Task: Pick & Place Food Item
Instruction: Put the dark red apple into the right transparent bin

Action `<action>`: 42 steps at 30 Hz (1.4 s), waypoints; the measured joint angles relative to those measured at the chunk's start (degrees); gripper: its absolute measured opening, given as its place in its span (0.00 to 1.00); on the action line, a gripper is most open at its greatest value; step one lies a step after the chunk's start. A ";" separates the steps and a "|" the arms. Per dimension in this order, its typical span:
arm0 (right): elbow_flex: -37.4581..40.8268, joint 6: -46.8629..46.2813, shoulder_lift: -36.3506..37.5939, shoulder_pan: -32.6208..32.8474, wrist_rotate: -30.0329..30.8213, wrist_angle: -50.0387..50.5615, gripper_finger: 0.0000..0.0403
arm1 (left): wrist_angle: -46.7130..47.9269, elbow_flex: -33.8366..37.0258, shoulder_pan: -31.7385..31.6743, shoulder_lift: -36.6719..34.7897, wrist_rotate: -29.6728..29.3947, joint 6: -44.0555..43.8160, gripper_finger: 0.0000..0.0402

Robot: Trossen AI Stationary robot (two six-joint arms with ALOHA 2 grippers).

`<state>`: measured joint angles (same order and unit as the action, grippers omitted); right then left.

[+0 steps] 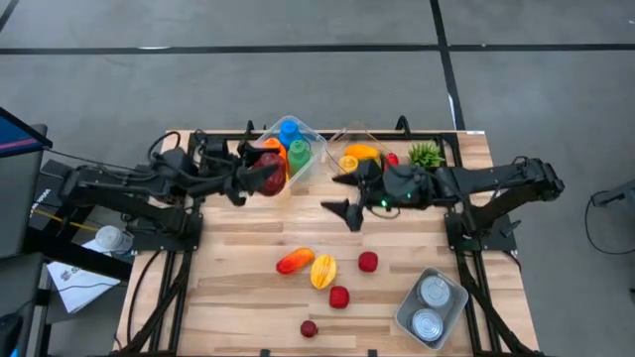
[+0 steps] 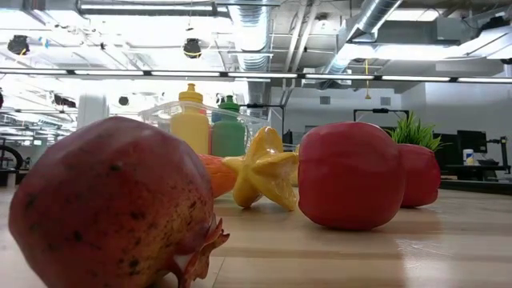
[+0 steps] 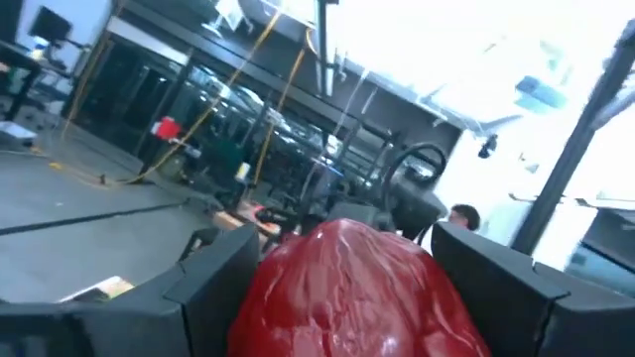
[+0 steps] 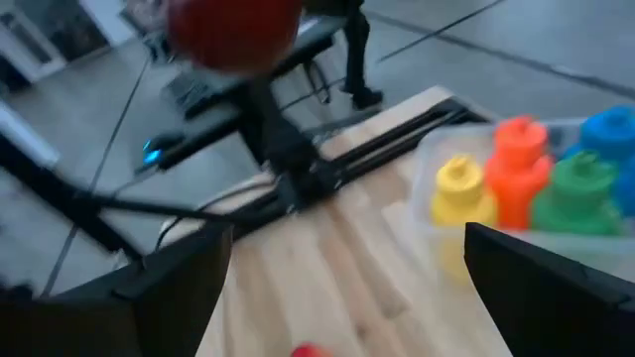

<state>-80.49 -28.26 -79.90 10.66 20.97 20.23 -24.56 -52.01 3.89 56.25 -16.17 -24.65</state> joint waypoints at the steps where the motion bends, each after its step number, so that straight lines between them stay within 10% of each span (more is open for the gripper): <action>1: 0.00 0.22 0.00 -0.87 0.00 -0.73 0.97 | -0.71 0.01 -1.16 0.48 0.45 -0.45 0.70; 16: -0.02 1.28 -0.02 -9.57 -4.39 -8.77 0.97 | -26.17 -0.43 -13.31 17.47 17.48 -15.05 0.70; 34: -0.02 1.55 1.07 -10.49 -11.23 -8.54 0.97 | -28.97 -6.00 -18.31 24.43 29.23 -16.93 0.70; 42: -0.02 3.50 1.44 -10.74 -18.00 -9.68 0.97 | -29.54 -6.03 -18.71 24.67 25.62 -16.33 0.70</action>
<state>-80.51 -24.76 -78.46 -0.08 2.97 10.56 -54.10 -58.04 -14.82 80.92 9.45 -40.98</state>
